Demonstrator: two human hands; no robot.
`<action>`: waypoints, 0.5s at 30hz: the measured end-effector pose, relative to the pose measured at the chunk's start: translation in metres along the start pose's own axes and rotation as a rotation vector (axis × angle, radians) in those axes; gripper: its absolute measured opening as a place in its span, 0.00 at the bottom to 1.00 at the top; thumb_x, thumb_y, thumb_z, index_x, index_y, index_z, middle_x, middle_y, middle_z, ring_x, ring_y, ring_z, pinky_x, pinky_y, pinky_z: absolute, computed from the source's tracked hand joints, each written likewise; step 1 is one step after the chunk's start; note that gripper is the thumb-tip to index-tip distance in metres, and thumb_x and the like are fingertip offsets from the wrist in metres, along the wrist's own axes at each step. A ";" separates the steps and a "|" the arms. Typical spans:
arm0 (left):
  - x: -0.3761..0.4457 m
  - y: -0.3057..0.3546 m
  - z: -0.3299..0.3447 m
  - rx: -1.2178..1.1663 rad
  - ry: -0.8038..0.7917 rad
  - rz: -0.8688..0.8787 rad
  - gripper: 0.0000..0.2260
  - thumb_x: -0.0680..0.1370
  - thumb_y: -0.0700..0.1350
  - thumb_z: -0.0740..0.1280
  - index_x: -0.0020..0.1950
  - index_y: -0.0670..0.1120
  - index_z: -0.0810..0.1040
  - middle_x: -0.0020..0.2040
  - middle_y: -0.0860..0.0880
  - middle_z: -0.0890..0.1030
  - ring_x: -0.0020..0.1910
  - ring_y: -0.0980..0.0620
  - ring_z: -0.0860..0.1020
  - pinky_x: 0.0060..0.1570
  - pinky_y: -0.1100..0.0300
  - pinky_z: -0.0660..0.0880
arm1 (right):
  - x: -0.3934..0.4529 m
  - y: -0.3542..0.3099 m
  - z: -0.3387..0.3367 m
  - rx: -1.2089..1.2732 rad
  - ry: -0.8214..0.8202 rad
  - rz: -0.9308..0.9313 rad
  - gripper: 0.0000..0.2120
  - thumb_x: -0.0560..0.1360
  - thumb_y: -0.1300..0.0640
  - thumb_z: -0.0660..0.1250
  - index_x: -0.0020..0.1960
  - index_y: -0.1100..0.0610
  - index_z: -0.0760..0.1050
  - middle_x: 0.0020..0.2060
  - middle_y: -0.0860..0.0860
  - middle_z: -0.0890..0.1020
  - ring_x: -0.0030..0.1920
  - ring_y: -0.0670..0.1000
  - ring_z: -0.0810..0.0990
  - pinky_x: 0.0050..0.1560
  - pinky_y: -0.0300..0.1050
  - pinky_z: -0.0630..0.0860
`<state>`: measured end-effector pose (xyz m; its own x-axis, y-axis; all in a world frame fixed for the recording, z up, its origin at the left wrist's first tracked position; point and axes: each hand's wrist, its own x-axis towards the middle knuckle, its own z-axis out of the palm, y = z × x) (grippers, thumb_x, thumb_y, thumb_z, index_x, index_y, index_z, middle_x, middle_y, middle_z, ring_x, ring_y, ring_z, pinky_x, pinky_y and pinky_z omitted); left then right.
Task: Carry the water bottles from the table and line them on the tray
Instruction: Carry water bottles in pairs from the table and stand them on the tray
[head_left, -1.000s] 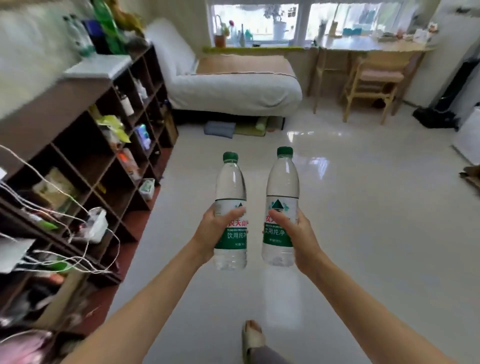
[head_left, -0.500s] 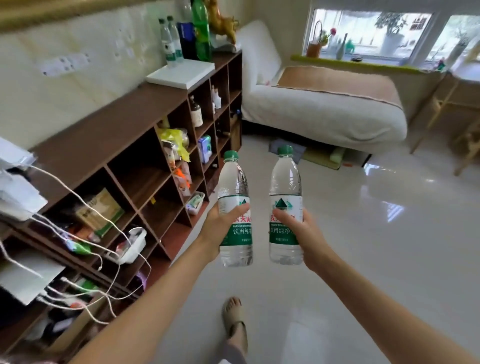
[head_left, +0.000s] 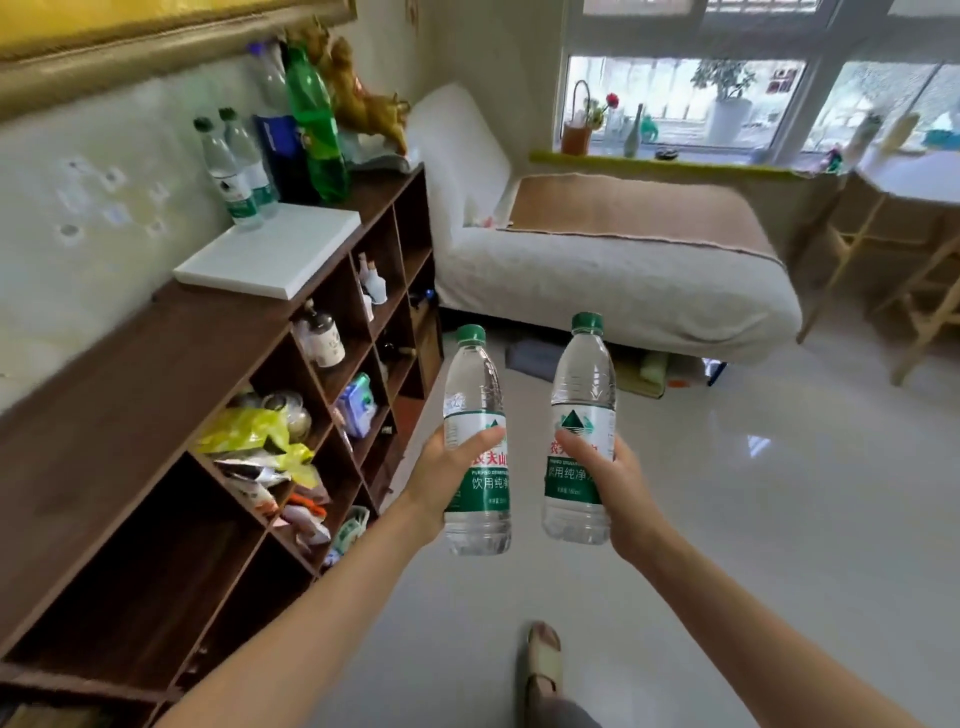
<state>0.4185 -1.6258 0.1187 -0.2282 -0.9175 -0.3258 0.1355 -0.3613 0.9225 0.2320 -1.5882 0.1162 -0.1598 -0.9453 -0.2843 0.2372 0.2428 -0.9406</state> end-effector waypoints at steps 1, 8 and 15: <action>0.025 0.007 -0.001 0.004 0.003 0.003 0.19 0.67 0.51 0.75 0.55 0.50 0.78 0.49 0.42 0.85 0.47 0.41 0.84 0.45 0.49 0.82 | 0.028 -0.006 0.003 -0.010 -0.004 -0.005 0.15 0.72 0.54 0.72 0.57 0.55 0.75 0.44 0.56 0.86 0.43 0.56 0.86 0.38 0.48 0.81; 0.192 0.072 -0.021 -0.066 0.196 0.034 0.15 0.71 0.48 0.75 0.55 0.49 0.78 0.45 0.42 0.85 0.41 0.44 0.85 0.40 0.54 0.80 | 0.221 -0.065 0.038 -0.059 -0.100 -0.032 0.13 0.71 0.53 0.73 0.55 0.53 0.77 0.42 0.53 0.86 0.41 0.54 0.86 0.38 0.48 0.81; 0.304 0.139 -0.082 -0.049 0.407 0.153 0.17 0.72 0.49 0.73 0.59 0.48 0.77 0.50 0.42 0.83 0.46 0.44 0.83 0.49 0.49 0.79 | 0.378 -0.119 0.111 -0.169 -0.295 -0.068 0.11 0.67 0.46 0.74 0.48 0.40 0.79 0.45 0.49 0.86 0.44 0.50 0.86 0.42 0.46 0.82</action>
<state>0.4470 -1.9688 0.1307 0.1957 -0.9483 -0.2498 0.1857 -0.2142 0.9590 0.2499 -1.9982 0.1410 0.1199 -0.9768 -0.1774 0.0694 0.1865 -0.9800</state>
